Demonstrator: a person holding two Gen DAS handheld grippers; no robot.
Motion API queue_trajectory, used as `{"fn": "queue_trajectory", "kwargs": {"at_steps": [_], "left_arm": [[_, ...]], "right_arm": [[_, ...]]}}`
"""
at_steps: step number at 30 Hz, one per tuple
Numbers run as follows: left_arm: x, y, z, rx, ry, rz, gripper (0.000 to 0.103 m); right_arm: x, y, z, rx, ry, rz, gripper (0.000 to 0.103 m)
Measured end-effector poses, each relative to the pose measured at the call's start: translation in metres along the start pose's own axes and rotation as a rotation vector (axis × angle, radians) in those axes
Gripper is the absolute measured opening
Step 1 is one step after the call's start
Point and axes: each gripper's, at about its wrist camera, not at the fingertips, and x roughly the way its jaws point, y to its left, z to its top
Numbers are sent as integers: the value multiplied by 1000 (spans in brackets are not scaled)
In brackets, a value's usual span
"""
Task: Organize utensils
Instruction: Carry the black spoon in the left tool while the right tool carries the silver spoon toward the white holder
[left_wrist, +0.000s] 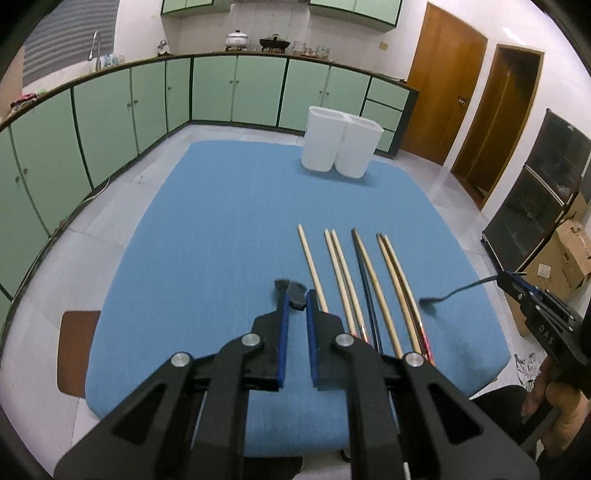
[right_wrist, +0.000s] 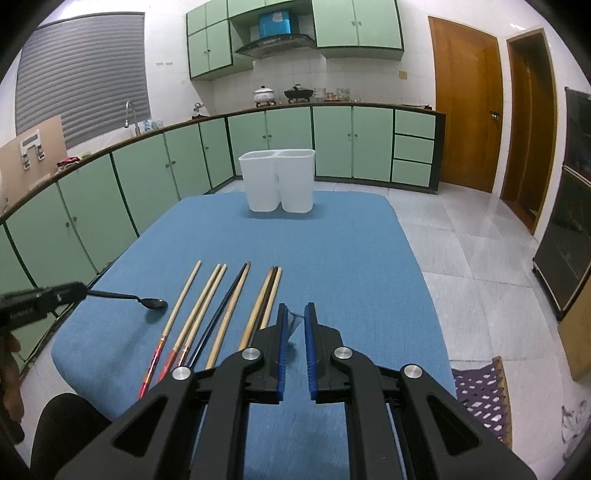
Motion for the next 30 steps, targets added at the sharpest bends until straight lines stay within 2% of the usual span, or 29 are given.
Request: {"fn": "queue_trajectory", "kwargs": {"at_steps": [15,21,25,30], "left_arm": [[0,4,40,28,-51,-26,8],[-2,1,61,58,-66,-40,8],[-2,-5,88,92,-87,-51,8],[2,-15,144,123,-131,-76,8]], "right_arm": [[-4,5,35,-83,-18,19,8],[-1,1,62,-89,-7,62,8],[10,0,92,-94,12,102,8],[31,7,141,-153,9,111,8]]}}
